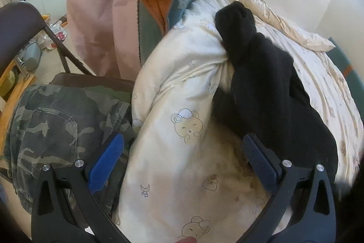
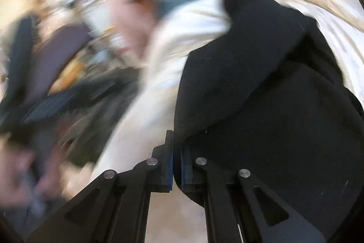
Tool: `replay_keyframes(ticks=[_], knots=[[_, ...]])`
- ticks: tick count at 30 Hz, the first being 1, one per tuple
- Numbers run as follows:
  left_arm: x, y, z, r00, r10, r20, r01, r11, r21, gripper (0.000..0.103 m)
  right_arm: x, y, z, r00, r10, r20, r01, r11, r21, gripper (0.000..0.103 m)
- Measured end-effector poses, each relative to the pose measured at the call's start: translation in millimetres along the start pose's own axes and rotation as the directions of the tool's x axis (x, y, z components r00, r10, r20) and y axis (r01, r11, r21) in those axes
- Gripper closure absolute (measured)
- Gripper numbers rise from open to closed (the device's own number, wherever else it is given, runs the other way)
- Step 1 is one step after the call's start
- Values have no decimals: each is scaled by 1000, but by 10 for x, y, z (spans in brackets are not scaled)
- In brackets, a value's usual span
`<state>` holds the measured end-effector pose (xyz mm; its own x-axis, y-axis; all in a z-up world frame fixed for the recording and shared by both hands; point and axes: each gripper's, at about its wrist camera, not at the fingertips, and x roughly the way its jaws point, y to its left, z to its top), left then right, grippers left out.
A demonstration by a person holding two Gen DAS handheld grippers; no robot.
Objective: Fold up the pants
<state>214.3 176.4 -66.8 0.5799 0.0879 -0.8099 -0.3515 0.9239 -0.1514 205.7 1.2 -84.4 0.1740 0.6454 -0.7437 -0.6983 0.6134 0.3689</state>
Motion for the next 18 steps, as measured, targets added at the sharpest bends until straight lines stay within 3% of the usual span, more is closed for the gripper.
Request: replay_keyframes(ticks=[3, 6, 9, 11, 15, 18], knots=[[-17, 23, 20, 1000, 1, 5, -1, 1000, -22, 0, -129, 218, -471, 990, 114, -77, -114, 993, 5, 99], [-19, -18, 0, 1000, 7, 7, -7, 1000, -10, 0, -121, 345, -955, 963, 208, -173, -203, 978, 47, 99], [34, -106, -69, 1000, 6, -14, -6, 1000, 19, 0, 47, 390, -1353, 951, 153, -268, -143, 988, 57, 99], [95, -177, -128, 999, -1, -45, 3, 999, 39, 0, 131, 281, -1445, 951, 124, -282, -97, 989, 110, 98], [252, -332, -283, 993, -13, -118, 23, 997, 80, 0, 190, 121, -1424, 944, 146, -295, -83, 973, 215, 95], [345, -423, -381, 988, -6, -156, 25, 993, 118, 0, -4, 147, -1295, 950, 135, -281, -87, 980, 177, 95]])
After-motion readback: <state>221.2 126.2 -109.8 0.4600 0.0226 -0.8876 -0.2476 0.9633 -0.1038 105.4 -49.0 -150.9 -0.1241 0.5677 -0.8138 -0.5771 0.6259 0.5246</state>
